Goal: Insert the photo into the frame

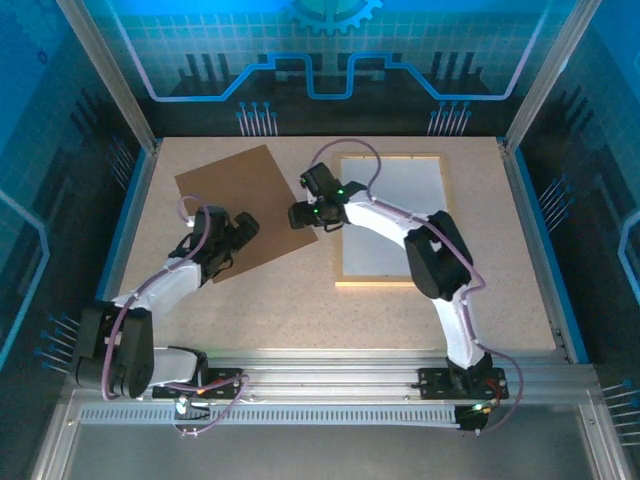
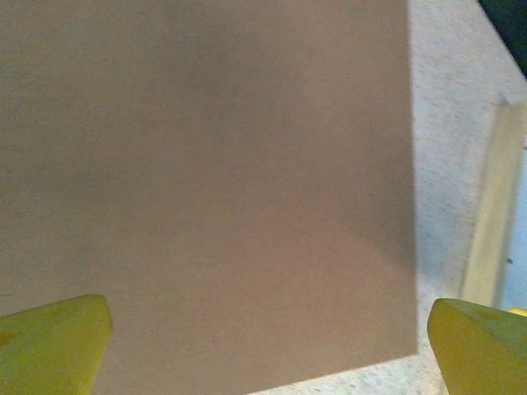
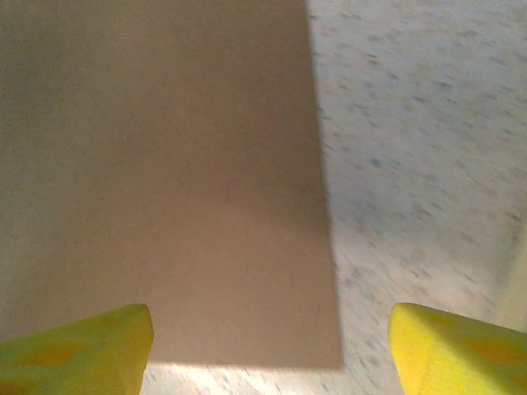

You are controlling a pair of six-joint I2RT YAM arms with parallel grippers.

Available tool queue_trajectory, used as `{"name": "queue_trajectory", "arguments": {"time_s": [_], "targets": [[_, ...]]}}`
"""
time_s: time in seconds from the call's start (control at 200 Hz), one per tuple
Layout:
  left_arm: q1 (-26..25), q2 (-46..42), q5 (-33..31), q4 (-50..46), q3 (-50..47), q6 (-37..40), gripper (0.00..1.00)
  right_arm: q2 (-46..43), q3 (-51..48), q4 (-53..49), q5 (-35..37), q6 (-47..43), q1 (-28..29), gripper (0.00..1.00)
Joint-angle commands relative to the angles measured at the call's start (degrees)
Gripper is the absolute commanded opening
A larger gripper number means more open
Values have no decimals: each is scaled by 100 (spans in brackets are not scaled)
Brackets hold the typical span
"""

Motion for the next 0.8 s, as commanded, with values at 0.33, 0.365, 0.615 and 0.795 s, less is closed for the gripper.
{"name": "queue_trajectory", "arguments": {"time_s": [0.33,0.365,0.615,0.795], "targets": [[231,208,166,48,-270,-43,99,1202,1350,-1059,403,-168,159,73],[230,247,179,65,-278,-43,99,1228,1350,-1068,386,-171,161,73],[231,543,334,208,-331,-113,99,1344,1313,-1052,57,-96,171,71],[230,713,546,495,-479,-222,99,1261,1111,-898,-184,3,194,69]]}}
